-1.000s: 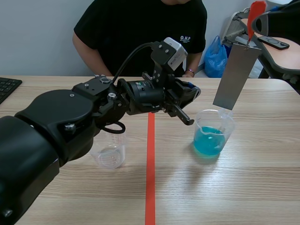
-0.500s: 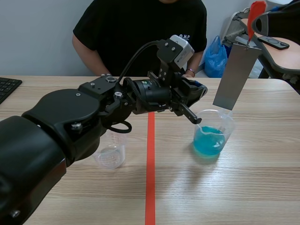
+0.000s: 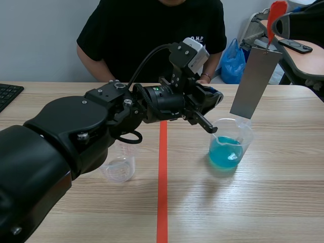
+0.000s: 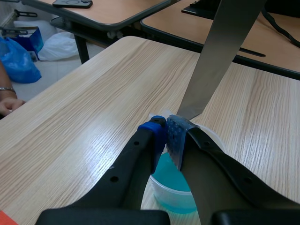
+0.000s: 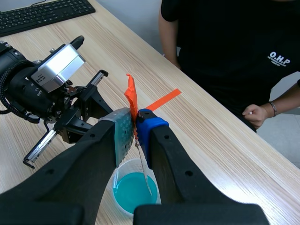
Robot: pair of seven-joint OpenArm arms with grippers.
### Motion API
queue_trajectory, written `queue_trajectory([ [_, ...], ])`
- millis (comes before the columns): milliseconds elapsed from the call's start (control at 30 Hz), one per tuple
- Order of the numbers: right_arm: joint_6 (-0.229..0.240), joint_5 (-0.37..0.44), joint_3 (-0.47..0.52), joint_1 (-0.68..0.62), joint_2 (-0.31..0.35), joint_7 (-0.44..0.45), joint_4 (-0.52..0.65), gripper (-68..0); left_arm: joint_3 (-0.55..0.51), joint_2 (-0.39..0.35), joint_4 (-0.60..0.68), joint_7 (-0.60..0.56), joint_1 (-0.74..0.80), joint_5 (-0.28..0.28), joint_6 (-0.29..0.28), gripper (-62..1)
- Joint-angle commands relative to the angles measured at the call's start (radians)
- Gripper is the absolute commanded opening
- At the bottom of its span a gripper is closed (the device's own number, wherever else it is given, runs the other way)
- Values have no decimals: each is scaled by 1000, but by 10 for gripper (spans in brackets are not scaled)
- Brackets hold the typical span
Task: Do the redox reaction experiment.
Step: 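Point at the plate with the left hand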
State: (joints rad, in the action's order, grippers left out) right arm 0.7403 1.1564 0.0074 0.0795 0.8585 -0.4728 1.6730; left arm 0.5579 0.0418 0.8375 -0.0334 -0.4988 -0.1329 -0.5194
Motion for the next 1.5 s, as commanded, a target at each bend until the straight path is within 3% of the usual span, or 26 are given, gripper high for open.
queue_trajectory([
  [0,5,14,12,17,11,18,14,-660,-6,10,11,-10,-20,-13,1,-570],
  [733,5,14,12,17,11,18,14,-660,-6,5,11,-11,-20,-12,2,-569],
  [933,5,15,12,17,11,19,14,-660,-11,-13,11,-20,-27,28,12,-569],
  [1033,5,15,12,17,11,19,14,-660,-11,-66,13,-54,-35,27,15,-569],
  [1200,5,14,12,17,11,21,14,-660,-11,-218,14,-125,-36,5,31,-569],
  [1467,5,15,12,17,11,15,14,-660,-52,-531,40,-188,26,-158,29,-569],
])
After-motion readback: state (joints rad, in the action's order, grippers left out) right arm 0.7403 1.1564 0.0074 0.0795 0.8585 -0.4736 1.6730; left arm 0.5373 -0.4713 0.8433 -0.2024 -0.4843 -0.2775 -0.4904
